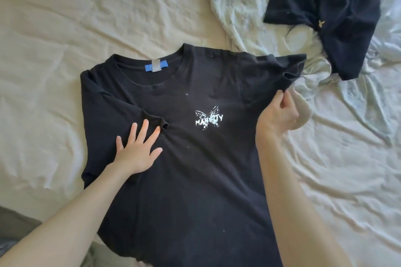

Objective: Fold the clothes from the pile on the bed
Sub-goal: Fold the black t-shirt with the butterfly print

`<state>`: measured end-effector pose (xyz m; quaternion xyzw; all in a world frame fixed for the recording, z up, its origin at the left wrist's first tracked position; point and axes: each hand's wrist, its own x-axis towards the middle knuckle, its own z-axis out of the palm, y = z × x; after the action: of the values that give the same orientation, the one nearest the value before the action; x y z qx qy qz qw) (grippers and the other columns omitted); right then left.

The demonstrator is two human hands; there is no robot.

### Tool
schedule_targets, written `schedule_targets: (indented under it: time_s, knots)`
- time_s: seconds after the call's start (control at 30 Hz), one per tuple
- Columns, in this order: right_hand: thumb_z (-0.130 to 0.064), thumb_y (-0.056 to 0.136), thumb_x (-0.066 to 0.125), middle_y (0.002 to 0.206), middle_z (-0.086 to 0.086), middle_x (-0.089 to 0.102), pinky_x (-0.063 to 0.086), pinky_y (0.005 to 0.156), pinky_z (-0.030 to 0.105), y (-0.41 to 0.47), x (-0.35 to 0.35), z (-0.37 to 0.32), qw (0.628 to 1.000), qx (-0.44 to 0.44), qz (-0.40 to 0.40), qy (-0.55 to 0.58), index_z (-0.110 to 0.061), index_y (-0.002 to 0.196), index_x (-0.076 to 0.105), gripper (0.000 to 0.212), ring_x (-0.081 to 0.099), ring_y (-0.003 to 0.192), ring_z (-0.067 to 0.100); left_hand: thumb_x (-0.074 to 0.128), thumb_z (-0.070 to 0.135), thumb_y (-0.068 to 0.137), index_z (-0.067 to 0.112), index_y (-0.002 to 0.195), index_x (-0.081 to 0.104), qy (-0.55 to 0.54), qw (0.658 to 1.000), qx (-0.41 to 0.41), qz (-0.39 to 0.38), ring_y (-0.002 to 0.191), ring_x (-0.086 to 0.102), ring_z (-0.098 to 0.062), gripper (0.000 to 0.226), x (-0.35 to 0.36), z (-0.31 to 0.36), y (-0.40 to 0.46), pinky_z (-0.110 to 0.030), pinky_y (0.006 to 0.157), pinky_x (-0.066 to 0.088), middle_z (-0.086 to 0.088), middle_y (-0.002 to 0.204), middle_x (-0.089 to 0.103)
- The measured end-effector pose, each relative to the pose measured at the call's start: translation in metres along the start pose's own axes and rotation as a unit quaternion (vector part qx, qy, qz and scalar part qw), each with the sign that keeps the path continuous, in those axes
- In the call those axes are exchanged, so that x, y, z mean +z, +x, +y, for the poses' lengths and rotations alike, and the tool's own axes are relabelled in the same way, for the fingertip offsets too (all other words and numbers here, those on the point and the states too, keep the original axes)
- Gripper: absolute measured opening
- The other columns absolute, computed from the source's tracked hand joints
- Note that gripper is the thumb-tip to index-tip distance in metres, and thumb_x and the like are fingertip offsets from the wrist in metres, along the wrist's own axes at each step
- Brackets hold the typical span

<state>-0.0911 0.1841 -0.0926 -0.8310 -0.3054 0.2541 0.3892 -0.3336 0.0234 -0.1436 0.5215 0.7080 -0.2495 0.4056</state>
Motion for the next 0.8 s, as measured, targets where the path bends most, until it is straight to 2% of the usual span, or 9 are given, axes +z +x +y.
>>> schedule_targets:
  time_s: [0.07,0.17,0.27,0.33,0.43,0.5,0.6,0.67,0.8]
  knots:
    - [-0.015,0.092,0.054,0.111,0.007,0.070,0.042,0.098,0.037,-0.017,-0.004,0.011,0.981,-0.181,-0.041,-0.048,-0.009,0.111,0.070,0.026,0.061,0.111,0.022,0.023,0.045,0.100,0.038,0.149,-0.002,-0.044,0.999,0.003,0.017,0.143,-0.023,-0.020,0.055,-0.005,0.001,-0.003,-0.057,0.113,0.000,0.008,0.156,-0.023]
    - [-0.001,0.086,0.061,0.113,0.007,0.069,0.040,0.100,0.046,-0.034,-0.013,0.039,0.865,-0.446,-0.183,-0.140,-0.005,0.102,0.073,0.021,0.058,0.118,0.030,0.030,0.036,0.101,0.029,0.145,0.032,-0.154,0.985,0.005,0.076,0.146,-0.002,-0.019,0.044,-0.017,0.005,-0.009,-0.051,0.115,0.009,0.005,0.159,0.005]
    - [0.004,0.078,0.069,0.113,0.008,0.069,0.040,0.101,0.055,-0.036,-0.026,0.068,0.758,-0.539,-0.306,-0.204,-0.008,0.093,0.075,0.020,0.056,0.119,0.037,0.032,0.031,0.101,0.022,0.131,0.053,-0.334,0.933,-0.021,0.129,0.133,0.037,-0.019,0.038,-0.038,0.013,-0.011,-0.038,0.110,0.028,0.001,0.144,0.043]
    - [0.000,0.077,0.073,0.112,0.007,0.070,0.044,0.098,0.051,-0.039,-0.037,0.080,0.747,-0.530,-0.346,-0.202,-0.009,0.090,0.076,0.016,0.058,0.117,0.035,0.033,0.033,0.101,0.020,0.126,0.055,-0.501,0.853,-0.054,0.140,0.117,0.051,-0.017,0.036,-0.058,0.026,-0.008,-0.036,0.104,0.039,0.000,0.132,0.054]
    - [-0.011,0.086,0.066,0.104,-0.004,0.068,0.050,0.088,0.039,-0.048,-0.049,0.083,0.862,-0.351,-0.326,-0.163,-0.016,0.094,0.072,0.011,0.061,0.105,0.020,0.036,0.035,0.100,0.017,0.130,0.049,-0.580,0.798,-0.055,0.155,0.110,0.055,-0.016,0.037,-0.085,0.050,0.008,-0.037,0.100,0.044,-0.002,0.129,0.056]
    - [-0.026,0.091,0.059,0.098,-0.011,0.064,0.051,0.085,0.036,-0.051,-0.048,0.074,0.958,-0.021,-0.277,-0.078,-0.023,0.092,0.063,0.005,0.059,0.098,0.011,0.040,0.037,0.098,0.018,0.134,0.046,-0.530,0.831,-0.015,0.168,0.112,0.052,-0.013,0.041,-0.098,0.067,0.023,-0.036,0.102,0.042,0.001,0.131,0.053]
    - [-0.033,0.093,0.059,0.112,0.006,0.063,0.051,0.083,0.033,-0.038,-0.033,0.064,0.877,0.377,-0.266,0.132,-0.009,0.108,0.057,0.029,0.061,0.106,0.022,0.045,0.037,0.097,0.019,0.137,0.043,-0.435,0.879,0.043,0.191,0.107,0.047,-0.006,0.044,-0.113,0.094,0.049,-0.025,0.094,0.037,0.003,0.135,0.050]
    - [-0.035,0.093,0.058,0.119,0.009,0.061,0.049,0.082,0.032,-0.025,-0.025,0.058,0.827,0.444,-0.283,0.197,-0.005,0.125,0.053,0.044,0.059,0.109,0.023,0.048,0.035,0.096,0.019,0.136,0.045,-0.395,0.887,0.080,0.224,0.107,0.050,-0.008,0.043,-0.125,0.114,0.064,-0.028,0.098,0.038,0.002,0.132,0.053]
    - [-0.030,0.091,0.061,0.099,0.003,0.068,0.047,0.064,0.028,-0.006,-0.009,0.050,0.789,0.497,-0.281,0.227,-0.011,0.116,0.059,0.032,0.064,0.088,0.016,0.057,0.050,0.087,0.021,0.126,0.055,-0.335,0.909,0.092,0.230,0.115,0.052,-0.015,0.048,-0.143,0.145,0.096,-0.043,0.105,0.037,0.006,0.122,0.059]
